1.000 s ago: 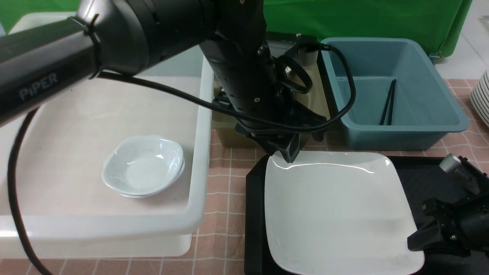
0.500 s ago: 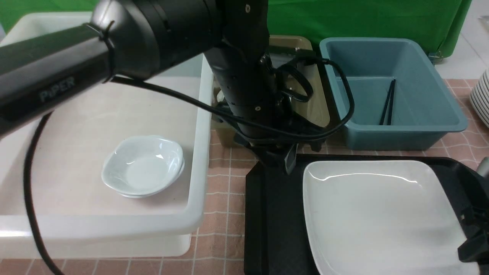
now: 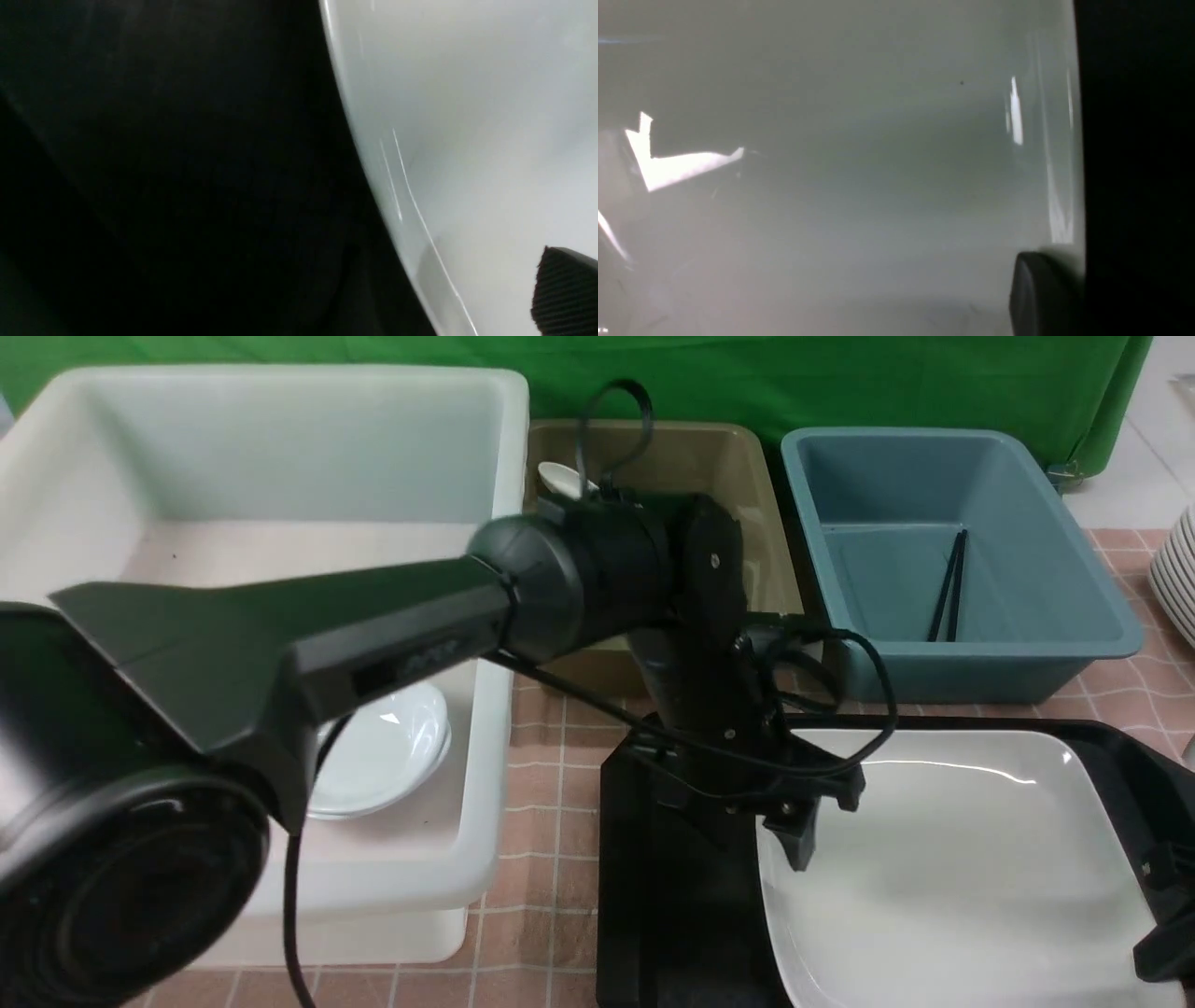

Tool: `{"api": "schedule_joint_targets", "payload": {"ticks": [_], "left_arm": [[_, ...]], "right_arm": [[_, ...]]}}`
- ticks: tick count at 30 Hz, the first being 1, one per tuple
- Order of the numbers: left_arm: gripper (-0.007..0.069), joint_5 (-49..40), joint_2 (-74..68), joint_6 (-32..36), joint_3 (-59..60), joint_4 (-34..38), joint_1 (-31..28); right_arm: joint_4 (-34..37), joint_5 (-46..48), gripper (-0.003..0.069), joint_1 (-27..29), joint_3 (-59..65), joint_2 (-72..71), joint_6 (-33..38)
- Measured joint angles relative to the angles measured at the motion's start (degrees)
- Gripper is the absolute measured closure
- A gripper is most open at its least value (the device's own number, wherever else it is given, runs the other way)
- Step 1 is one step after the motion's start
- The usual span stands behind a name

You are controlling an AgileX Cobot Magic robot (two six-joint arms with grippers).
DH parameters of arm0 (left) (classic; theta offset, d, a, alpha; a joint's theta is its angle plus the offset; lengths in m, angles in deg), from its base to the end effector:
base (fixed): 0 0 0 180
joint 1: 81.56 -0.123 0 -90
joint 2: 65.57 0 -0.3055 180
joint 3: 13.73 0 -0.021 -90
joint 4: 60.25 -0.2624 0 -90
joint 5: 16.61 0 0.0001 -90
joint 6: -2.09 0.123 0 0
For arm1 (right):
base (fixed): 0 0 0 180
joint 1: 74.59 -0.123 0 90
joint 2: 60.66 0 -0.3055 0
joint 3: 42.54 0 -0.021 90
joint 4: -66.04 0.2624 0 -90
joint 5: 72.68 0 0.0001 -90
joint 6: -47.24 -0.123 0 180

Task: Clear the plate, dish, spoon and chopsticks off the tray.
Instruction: Use the left arm to grab a plate from the dinner plate

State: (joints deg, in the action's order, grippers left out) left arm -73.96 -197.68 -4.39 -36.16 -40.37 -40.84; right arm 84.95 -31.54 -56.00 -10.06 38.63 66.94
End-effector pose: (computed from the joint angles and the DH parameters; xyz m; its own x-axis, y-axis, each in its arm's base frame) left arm 0.3473 -0.3454 0.1670 -0.9041 0.3976 -0.1568 0.4274 0.8377 -0.3401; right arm 0.2709 -0.0634 0.1465 -0.9588 0.2284 -0.1691 0.1944 0.9611 0.1962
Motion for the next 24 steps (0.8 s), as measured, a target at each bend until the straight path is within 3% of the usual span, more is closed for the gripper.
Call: {"api": "schedule_joint_targets", "payload": {"ticks": [7, 11, 16, 20, 24], "left_arm": [[0.006, 2.6, -3.36, -1.17, -0.1, 1.36, 0.06], [0.0055, 3.29, -4.01, -0.8, -0.48, 3.3, 0.0], [0.006, 5.01, -5.17, 4.7, -0.69, 11.08, -0.28], [0.0139, 6.23, -5.89, 10.56, -0.59, 16.98, -1.09], [0.0297, 7.32, -6.41, 11.86, -0.53, 17.76, -1.28]], "right_arm": [[0.0, 0.0, 0.0533, 0.0, 0.0, 0.0, 0.0], [0.0, -0.06, 0.0533, 0.0, 0.0, 0.0, -0.07], [-1.22, -0.23, 0.0533, 0.18, 0.0, 0.0, -0.2], [-3.38, -0.72, 0.053, 0.57, 0.0, 0.0, -0.8], [-4.64, -0.97, 0.0529, 0.62, 0.0, 0.0, -1.03]]}}
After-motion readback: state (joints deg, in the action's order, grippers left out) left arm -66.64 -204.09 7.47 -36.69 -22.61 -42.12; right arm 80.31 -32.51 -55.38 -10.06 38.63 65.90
